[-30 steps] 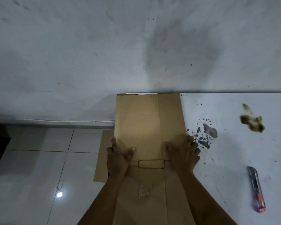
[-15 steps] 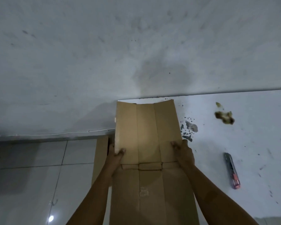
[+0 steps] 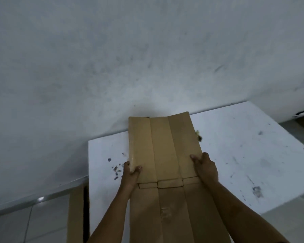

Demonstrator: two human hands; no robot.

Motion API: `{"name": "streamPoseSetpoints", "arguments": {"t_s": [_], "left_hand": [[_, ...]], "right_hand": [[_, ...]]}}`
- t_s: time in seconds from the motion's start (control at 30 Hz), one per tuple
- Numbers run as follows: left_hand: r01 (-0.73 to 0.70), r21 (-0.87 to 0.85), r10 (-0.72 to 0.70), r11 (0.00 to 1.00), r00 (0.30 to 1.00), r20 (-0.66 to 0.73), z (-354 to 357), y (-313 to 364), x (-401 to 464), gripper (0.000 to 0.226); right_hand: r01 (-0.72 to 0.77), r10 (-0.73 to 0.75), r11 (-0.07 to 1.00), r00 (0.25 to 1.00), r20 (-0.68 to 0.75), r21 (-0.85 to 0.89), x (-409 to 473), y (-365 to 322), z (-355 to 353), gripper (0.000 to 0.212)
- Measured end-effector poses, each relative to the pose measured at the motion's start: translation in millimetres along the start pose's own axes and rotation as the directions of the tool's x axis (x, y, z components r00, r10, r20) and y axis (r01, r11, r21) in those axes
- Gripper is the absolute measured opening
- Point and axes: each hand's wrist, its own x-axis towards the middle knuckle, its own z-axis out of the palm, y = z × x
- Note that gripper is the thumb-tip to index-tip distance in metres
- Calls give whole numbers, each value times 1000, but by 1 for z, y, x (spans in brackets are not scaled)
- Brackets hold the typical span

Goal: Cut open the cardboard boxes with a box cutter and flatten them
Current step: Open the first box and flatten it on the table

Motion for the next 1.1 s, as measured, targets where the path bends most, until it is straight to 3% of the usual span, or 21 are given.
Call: {"name": "streamPoseSetpoints", "arguments": {"t_s": [0.27, 0.53, 0.73, 0.9, 1.0, 1.1], "left_hand": [[-51, -10, 52, 999, 996, 75, 160, 57, 27, 41], [64, 67, -73, 996, 987, 145, 326, 87, 68, 42], [177, 116, -201, 977, 948, 247, 385, 89, 78, 54], [157, 159, -195, 975, 946, 261, 417, 92, 91, 49], [102, 337, -191, 936, 951, 243, 429, 95, 99, 44], [-1, 577, -102, 817, 984, 146, 439, 91, 101, 69]], "right_hand": [[-56, 56, 998, 993, -105, 9, 109, 75, -91, 60], [3, -3, 999, 1000, -12, -43, 267, 150, -171, 49], [54, -43, 991, 995, 88, -120, 351, 190, -186, 35], [-4, 15, 991, 996, 86, -134, 375, 228, -190, 46], [-42, 51, 992, 996, 75, -122, 383, 249, -189, 46], [6, -9, 992, 1000, -17, -129, 388, 256, -190, 51]]}}
